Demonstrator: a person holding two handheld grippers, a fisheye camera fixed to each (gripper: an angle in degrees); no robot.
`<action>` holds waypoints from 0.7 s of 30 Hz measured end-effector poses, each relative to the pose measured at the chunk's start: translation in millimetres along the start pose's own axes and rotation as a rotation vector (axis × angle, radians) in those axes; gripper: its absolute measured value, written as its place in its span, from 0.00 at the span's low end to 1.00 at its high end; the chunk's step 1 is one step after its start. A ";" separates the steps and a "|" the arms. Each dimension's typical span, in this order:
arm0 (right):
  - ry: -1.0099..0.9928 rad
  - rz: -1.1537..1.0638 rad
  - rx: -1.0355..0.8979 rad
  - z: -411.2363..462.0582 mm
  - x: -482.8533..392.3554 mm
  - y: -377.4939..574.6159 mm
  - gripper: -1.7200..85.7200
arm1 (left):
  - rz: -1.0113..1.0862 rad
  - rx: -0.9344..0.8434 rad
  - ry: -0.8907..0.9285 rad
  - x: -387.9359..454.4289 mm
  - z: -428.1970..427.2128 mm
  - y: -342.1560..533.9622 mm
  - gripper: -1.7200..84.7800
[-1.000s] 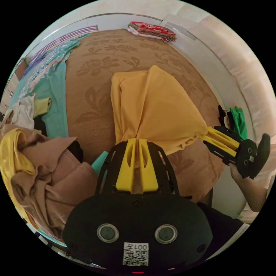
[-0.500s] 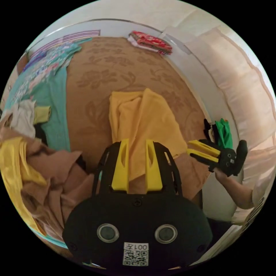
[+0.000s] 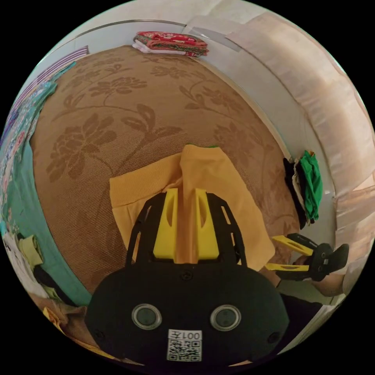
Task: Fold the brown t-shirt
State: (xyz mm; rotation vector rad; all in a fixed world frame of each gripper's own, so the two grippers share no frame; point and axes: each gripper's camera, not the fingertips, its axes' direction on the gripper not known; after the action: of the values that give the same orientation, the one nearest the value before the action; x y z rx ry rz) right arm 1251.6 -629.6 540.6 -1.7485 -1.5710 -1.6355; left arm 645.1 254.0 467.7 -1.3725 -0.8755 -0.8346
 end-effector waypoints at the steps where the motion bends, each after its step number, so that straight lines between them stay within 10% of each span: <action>1: -0.006 0.000 -0.002 2.2 -1.1 -1.6 0.15 | -0.027 0.026 0.027 -5.9 -2.3 0.8 0.03; 21: 0.287 -0.043 0.025 10.7 -8.1 2.7 0.02 | -0.167 0.068 0.162 -62.3 7.3 13.0 0.02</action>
State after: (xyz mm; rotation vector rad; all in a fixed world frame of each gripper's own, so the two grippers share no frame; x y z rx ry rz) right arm 1261.4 -626.3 531.6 -1.4010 -1.4954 -1.7858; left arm 628.4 261.1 406.3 -1.1669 -0.8920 -1.0206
